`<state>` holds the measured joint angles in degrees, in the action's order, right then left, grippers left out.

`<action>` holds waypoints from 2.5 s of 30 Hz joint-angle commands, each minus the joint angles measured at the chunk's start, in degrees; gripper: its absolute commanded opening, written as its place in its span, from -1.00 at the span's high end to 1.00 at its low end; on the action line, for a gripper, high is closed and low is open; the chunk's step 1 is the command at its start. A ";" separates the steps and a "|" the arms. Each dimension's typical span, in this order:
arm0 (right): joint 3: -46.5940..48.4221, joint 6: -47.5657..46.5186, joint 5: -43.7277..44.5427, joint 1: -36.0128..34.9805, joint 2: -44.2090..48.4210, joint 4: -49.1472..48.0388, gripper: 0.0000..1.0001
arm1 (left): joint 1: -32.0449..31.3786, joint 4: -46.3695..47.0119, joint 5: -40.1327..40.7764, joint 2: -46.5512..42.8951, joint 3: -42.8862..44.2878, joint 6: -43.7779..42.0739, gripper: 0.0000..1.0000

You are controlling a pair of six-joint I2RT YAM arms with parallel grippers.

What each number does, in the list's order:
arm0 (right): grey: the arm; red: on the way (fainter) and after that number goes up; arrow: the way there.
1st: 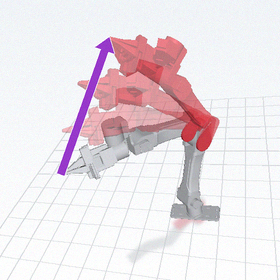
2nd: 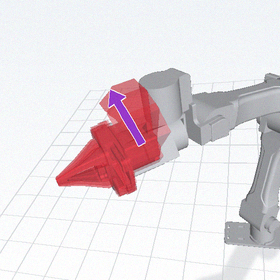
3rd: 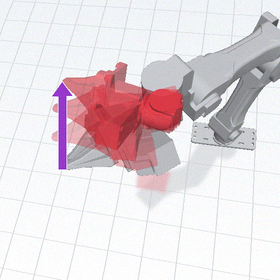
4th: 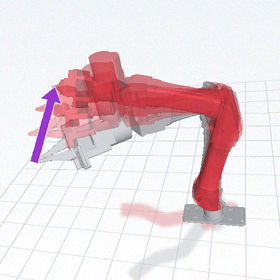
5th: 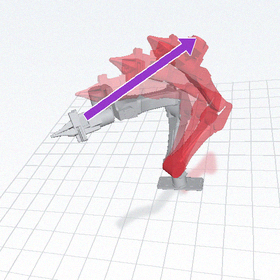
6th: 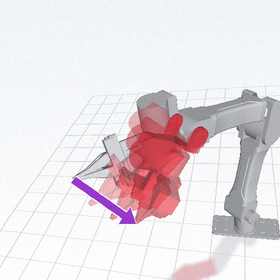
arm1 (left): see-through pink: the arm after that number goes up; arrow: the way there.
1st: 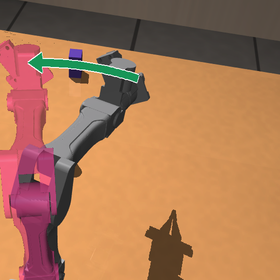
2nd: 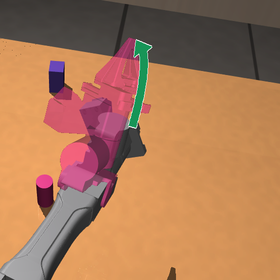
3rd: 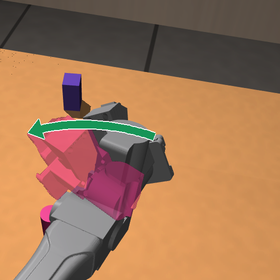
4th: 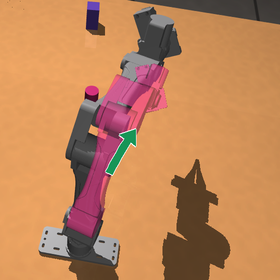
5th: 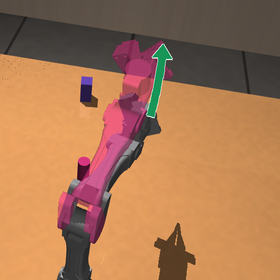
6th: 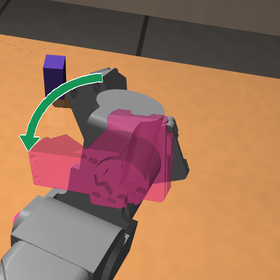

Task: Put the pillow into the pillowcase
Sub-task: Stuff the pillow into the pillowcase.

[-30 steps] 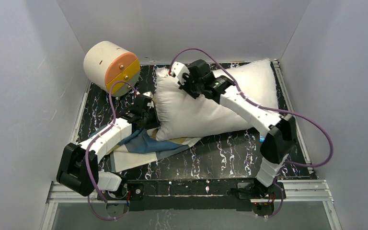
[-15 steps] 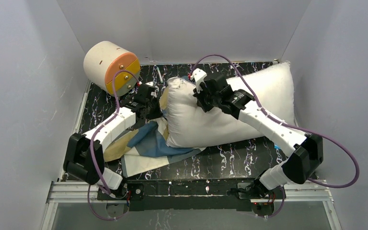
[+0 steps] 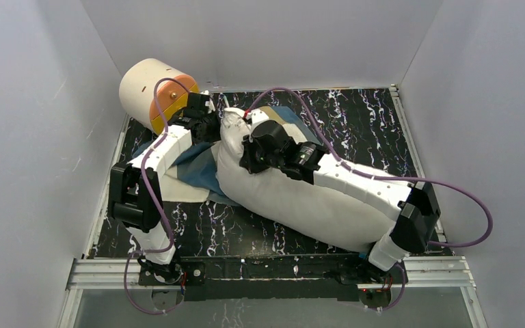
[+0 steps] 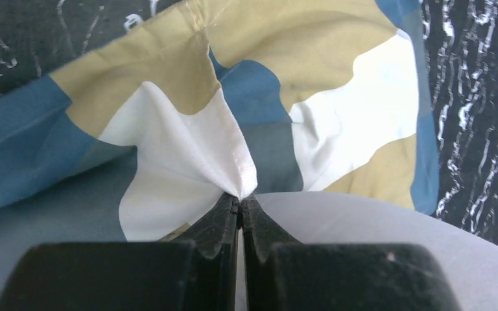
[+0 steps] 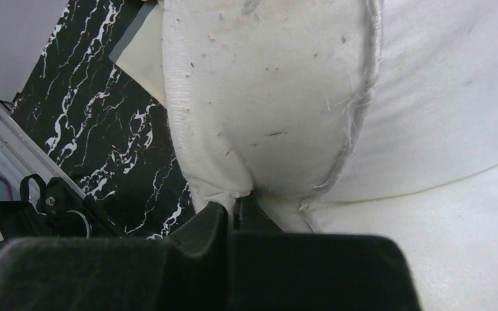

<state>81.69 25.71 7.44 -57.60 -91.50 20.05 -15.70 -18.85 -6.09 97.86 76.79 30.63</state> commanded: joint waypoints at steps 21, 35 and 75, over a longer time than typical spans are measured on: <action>1.48 -13.69 9.43 11.35 18.08 22.40 0.97 | -0.95 0.13 2.71 -17.79 -17.09 -13.58 1.00; 5.90 -23.58 -4.56 11.73 10.93 21.00 -0.50 | -0.91 7.18 -10.08 -21.58 -20.18 -10.53 1.00; 36.56 -51.86 -32.01 24.61 -28.66 35.88 -0.96 | -0.98 12.00 -10.41 -17.46 -24.75 -7.25 1.00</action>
<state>120.05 -22.85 -25.06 -32.12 -116.38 54.17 -16.95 -7.09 -16.88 79.99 51.22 23.20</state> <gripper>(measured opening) 0.982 0.010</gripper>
